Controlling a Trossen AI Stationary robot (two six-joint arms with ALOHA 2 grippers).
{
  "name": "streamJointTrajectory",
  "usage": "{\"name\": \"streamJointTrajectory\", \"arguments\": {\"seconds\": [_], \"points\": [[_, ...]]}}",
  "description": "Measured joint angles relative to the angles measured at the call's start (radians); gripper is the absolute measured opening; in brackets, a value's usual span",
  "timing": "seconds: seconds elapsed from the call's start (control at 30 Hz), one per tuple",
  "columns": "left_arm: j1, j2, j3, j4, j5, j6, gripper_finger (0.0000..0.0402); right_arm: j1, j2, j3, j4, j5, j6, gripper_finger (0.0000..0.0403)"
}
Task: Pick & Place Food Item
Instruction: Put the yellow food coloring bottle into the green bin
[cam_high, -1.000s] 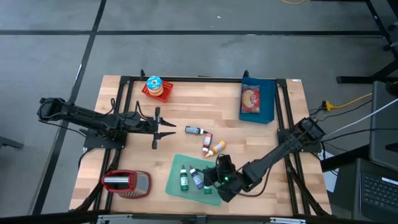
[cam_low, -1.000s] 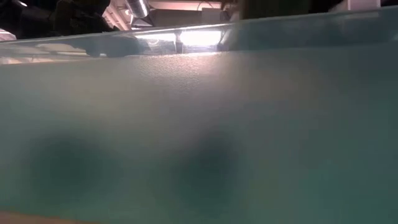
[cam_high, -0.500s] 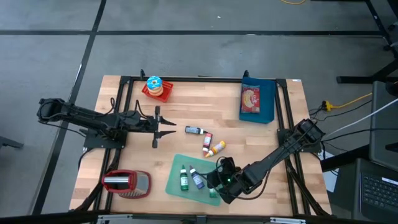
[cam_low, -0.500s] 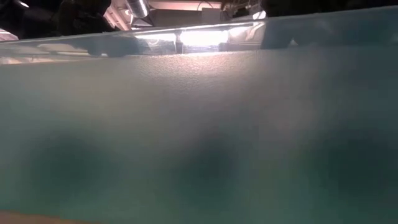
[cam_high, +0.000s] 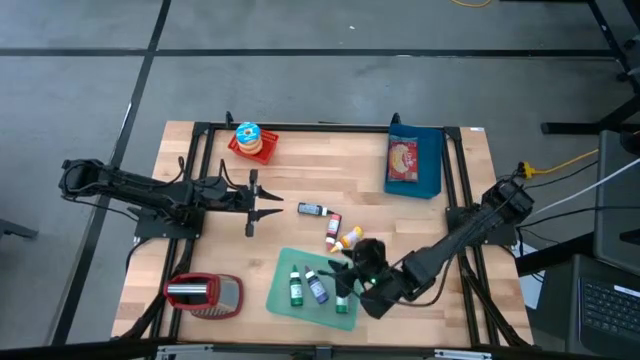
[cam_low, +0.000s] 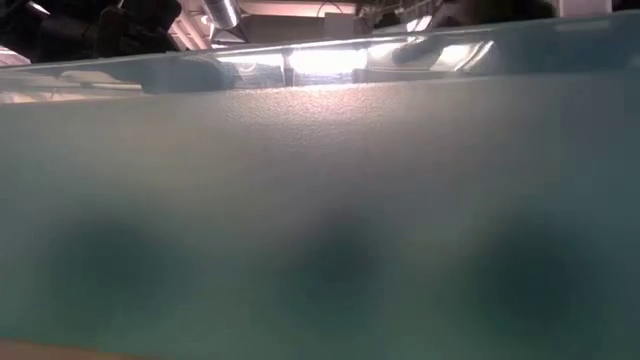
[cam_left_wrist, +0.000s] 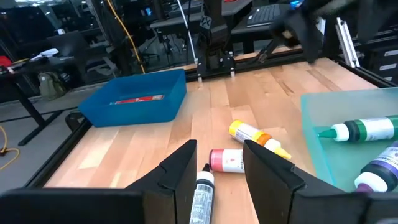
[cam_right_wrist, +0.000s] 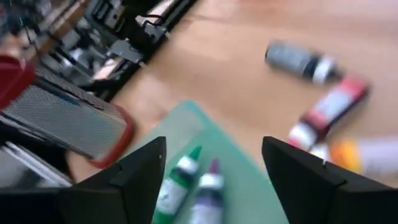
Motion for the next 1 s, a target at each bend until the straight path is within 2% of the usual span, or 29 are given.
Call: {"name": "streamJointTrajectory", "arguments": {"seconds": [0.13,0.37,0.53,0.73,1.0], "points": [[0.0,0.0,0.0,0.0,0.0,0.0,0.0125,-0.068,-0.03,0.0,-0.039,-0.031,-0.234,0.0249],[0.0,0.0,0.0,0.0,0.0,0.0,0.0125,-0.242,-0.032,0.0,-0.215,-0.252,-0.572,0.0221],[0.0,0.0,0.0,0.0,0.0,-0.001,0.0125,-0.336,-0.032,0.0,-0.293,-0.358,-0.771,0.0213],[0.0,0.0,0.0,-0.015,0.0,-0.001,0.0125,-0.388,-0.029,0.0,-0.294,-0.528,-0.925,0.0213],[0.0,0.0,0.0,-0.031,0.0,0.0,0.0125,-0.393,-0.027,-0.073,-0.253,-0.628,-1.033,0.0213]]}}
